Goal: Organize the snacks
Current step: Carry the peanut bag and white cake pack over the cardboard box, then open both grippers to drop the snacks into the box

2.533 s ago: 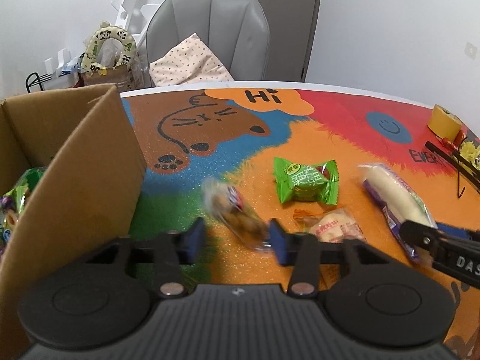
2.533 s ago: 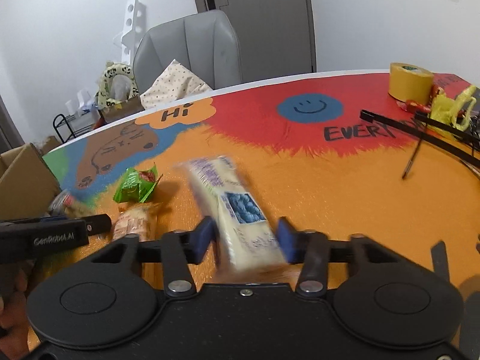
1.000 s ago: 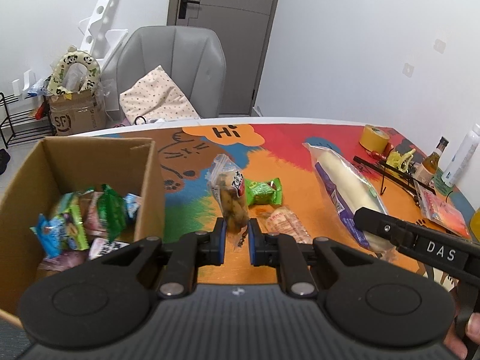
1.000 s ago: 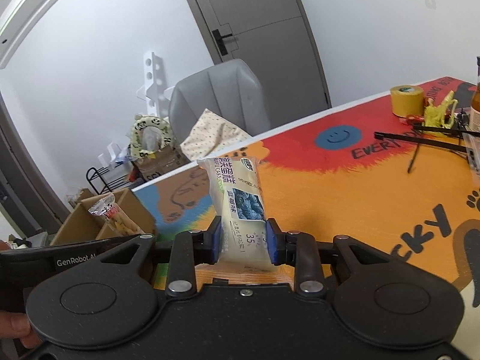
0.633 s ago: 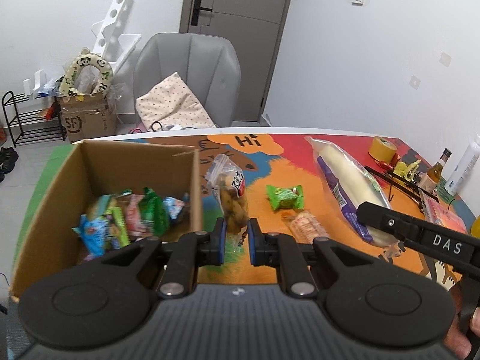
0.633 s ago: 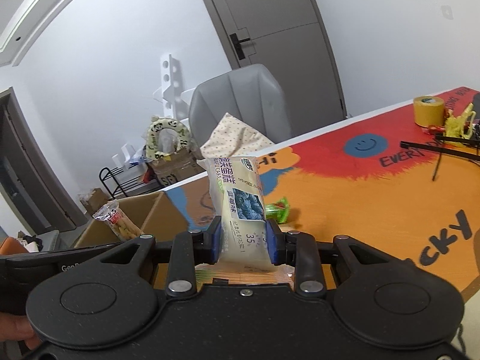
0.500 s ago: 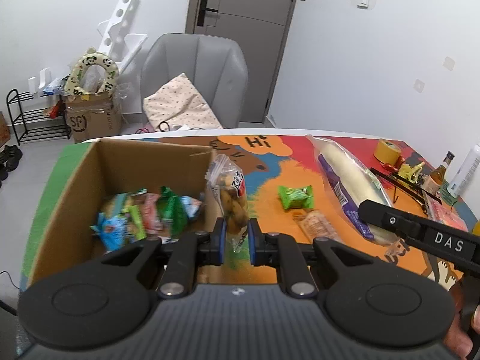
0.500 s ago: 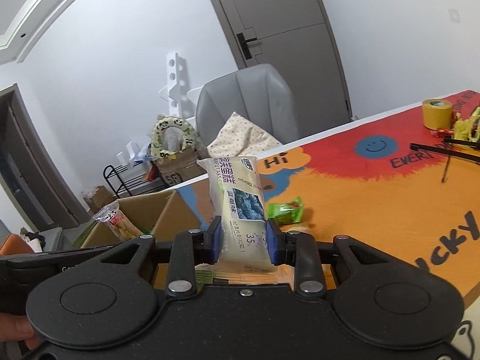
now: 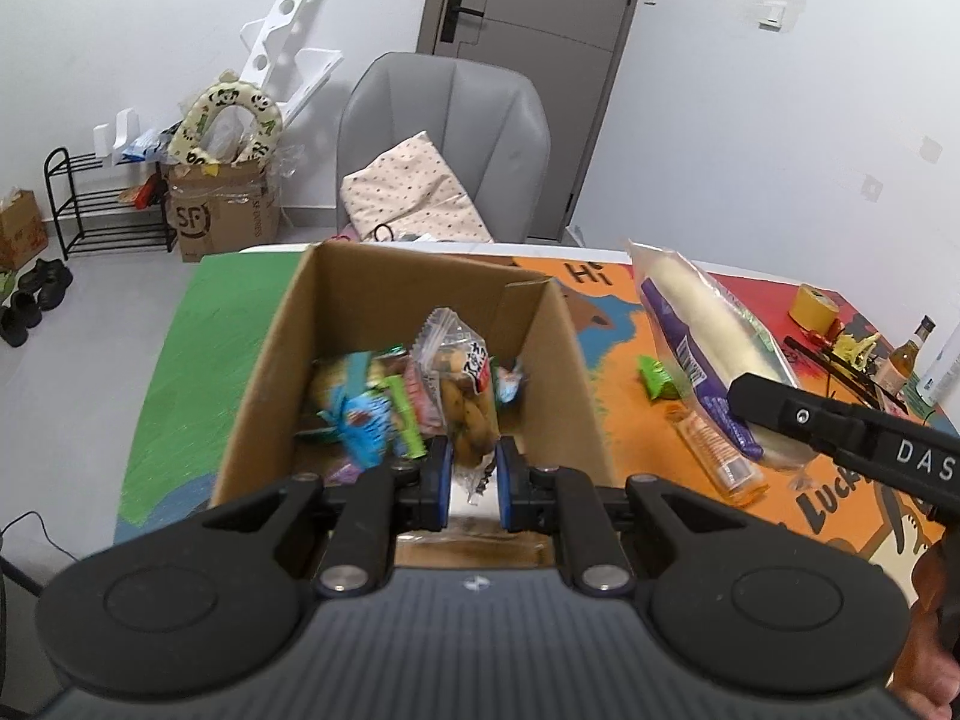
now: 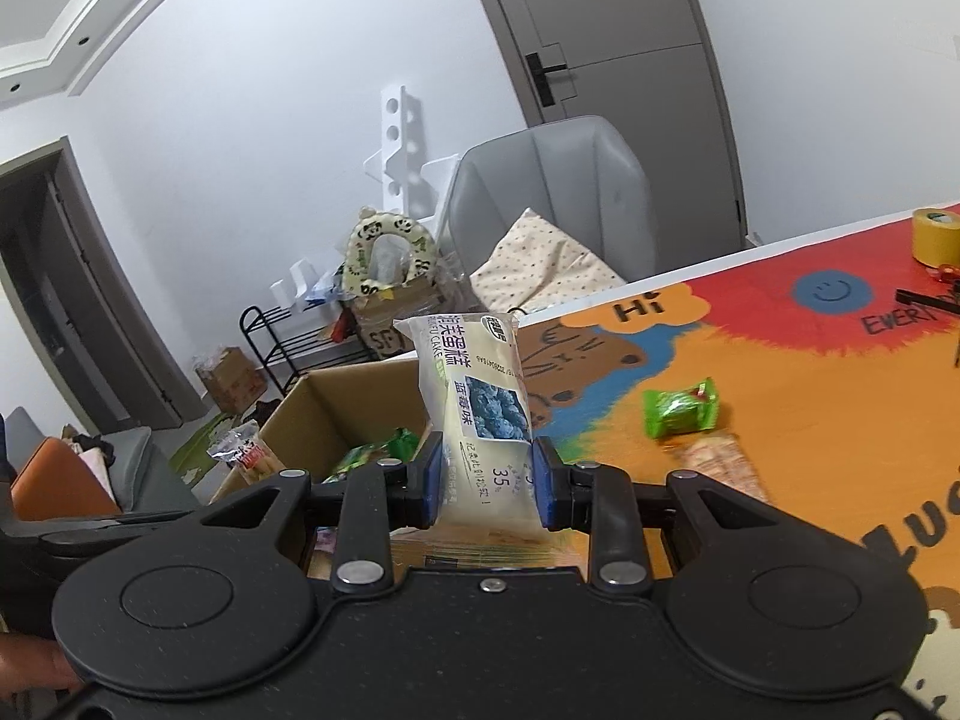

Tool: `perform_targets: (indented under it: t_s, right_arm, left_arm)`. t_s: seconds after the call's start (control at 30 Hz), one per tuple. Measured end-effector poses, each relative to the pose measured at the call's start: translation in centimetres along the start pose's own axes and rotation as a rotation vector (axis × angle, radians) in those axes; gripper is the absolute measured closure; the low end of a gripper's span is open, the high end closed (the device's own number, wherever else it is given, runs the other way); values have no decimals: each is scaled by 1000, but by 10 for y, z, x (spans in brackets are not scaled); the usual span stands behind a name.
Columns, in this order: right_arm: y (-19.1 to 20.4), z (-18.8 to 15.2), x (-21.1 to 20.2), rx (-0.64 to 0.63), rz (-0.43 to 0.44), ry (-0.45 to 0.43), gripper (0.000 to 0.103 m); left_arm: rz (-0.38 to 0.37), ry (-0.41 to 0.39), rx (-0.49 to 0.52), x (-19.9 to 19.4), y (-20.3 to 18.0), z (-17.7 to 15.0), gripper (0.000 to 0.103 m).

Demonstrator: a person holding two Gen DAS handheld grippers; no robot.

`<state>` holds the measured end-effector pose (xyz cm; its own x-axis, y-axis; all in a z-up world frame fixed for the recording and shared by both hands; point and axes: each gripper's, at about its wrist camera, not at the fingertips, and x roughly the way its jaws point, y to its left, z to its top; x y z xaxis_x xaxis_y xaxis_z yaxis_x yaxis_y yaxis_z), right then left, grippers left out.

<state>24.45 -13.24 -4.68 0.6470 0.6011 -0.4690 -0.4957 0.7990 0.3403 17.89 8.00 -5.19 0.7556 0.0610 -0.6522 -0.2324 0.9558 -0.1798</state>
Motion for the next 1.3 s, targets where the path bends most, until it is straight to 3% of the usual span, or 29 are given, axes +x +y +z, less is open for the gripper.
perform_targets:
  t_s: [0.37,0.43,0.57,0.7,0.87,0.93,1.3]
  right_arm:
    - [35,-2,16,-36,35,31,75]
    - [41,-2,19,-38,45,40,75]
    - [52,-1,27,-23,91,61,73]
    - [56,0,25,-29,113,55,49]
    - [47,0,18,-26,57,48,45]
    - [42,-2,14,-28,29,40,37]
    - [4,-7,-7,3,-51,34,25]
  left_arm:
    - [49,29,-44,-4,27,-1,82]
    - [42,24,-54,-8,32,-1,67]
    - [51,1,-71,-15,40,1,53]
    - [30,-9,-75,-19,44,3,42]
    - [19,-16,-43,-19,38,2,26]
    - [16,-15,-38,-17,35,2,20]
    - [22,0,-29,-10,15,1,14]
